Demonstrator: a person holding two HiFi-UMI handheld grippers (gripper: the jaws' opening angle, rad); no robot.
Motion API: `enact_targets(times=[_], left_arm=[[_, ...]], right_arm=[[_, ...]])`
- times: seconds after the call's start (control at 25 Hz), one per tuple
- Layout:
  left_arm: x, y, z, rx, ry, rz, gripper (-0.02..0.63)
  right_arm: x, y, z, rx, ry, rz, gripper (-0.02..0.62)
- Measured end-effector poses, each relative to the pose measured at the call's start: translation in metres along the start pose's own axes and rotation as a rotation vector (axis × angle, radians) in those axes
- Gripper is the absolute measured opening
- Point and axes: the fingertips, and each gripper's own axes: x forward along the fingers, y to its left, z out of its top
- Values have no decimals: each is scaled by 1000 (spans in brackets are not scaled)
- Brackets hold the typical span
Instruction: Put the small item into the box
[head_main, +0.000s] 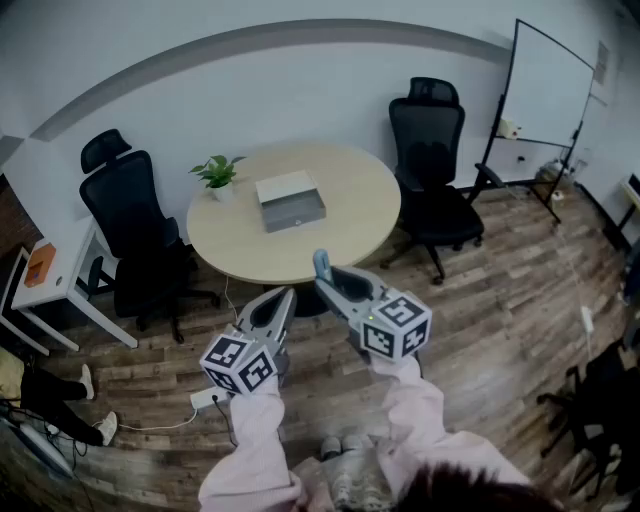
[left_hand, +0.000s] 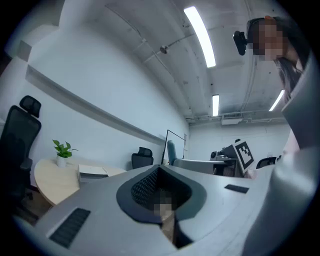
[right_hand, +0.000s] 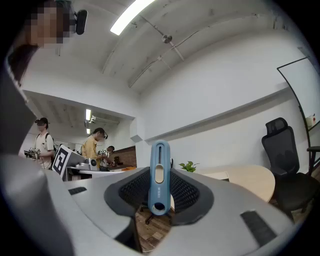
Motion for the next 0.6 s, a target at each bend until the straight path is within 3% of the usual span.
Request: enact_targets(times=[0.6], left_arm=[[23,-2,-4,9,11,7,9]], right_arm=[[-4,-22,0,16,2,15,137]])
